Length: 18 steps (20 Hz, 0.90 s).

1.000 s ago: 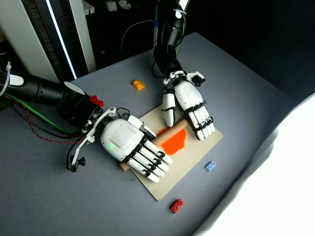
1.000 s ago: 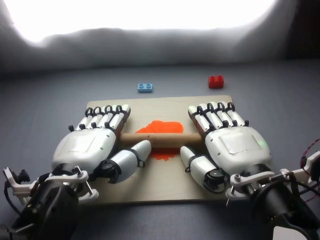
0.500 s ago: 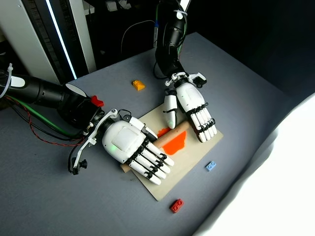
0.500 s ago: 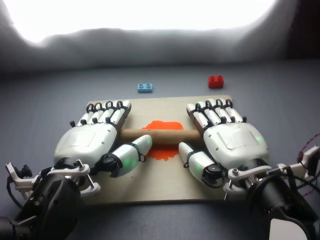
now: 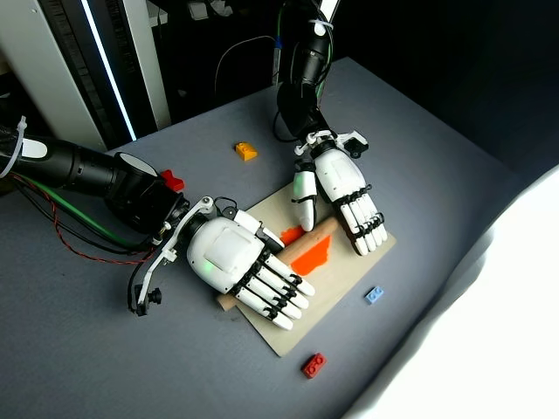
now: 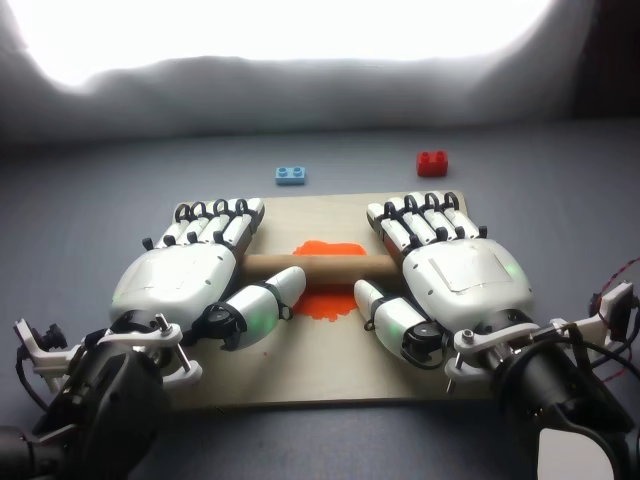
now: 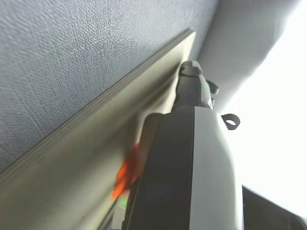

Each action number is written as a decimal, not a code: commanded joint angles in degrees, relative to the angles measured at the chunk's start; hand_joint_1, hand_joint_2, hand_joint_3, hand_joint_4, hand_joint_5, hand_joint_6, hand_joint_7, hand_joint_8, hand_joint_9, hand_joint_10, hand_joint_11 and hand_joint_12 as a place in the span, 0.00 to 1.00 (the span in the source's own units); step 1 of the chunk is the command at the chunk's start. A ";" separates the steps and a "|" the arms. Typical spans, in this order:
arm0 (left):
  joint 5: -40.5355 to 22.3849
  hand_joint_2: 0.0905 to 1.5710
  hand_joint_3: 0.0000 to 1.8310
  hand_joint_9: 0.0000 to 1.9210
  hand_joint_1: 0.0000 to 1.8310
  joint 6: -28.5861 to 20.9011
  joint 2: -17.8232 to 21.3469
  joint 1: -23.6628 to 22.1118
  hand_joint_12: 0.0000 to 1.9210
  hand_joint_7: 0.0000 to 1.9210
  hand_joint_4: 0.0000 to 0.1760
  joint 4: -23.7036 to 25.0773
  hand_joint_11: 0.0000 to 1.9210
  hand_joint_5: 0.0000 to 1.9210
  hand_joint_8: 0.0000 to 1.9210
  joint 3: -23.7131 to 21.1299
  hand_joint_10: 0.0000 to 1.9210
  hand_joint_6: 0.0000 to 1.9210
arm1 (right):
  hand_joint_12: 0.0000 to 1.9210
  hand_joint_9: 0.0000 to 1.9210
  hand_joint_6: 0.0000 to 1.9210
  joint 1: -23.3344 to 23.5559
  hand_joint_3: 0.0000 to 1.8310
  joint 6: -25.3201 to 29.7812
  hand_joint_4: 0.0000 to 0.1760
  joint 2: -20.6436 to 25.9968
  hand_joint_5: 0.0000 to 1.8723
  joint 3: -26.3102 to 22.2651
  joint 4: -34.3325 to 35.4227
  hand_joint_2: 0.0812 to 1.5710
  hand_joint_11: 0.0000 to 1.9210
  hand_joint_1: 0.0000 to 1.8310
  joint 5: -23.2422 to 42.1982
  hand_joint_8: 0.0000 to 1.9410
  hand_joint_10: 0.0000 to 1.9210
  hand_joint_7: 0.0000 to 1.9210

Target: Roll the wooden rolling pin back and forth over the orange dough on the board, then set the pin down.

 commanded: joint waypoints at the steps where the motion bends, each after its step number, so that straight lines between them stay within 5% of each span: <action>1: -1.70 0.90 0.00 0.00 0.00 2.00 -0.28 -0.25 0.00 0.00 0.00 0.89 0.00 0.00 0.00 0.42 0.00 0.00 | 0.00 0.01 0.01 0.95 0.00 0.12 0.00 0.13 0.06 0.36 -3.87 0.96 0.00 0.00 -4.51 0.01 0.00 0.03; 18: 1.39 0.90 0.00 0.00 0.00 3.48 -2.05 -1.37 0.00 0.00 0.00 0.45 0.00 0.00 0.00 3.86 0.00 0.00 | 0.00 0.00 0.00 1.78 0.00 1.24 0.00 0.08 0.04 2.31 -3.84 0.96 0.00 0.00 -3.43 0.00 0.00 0.02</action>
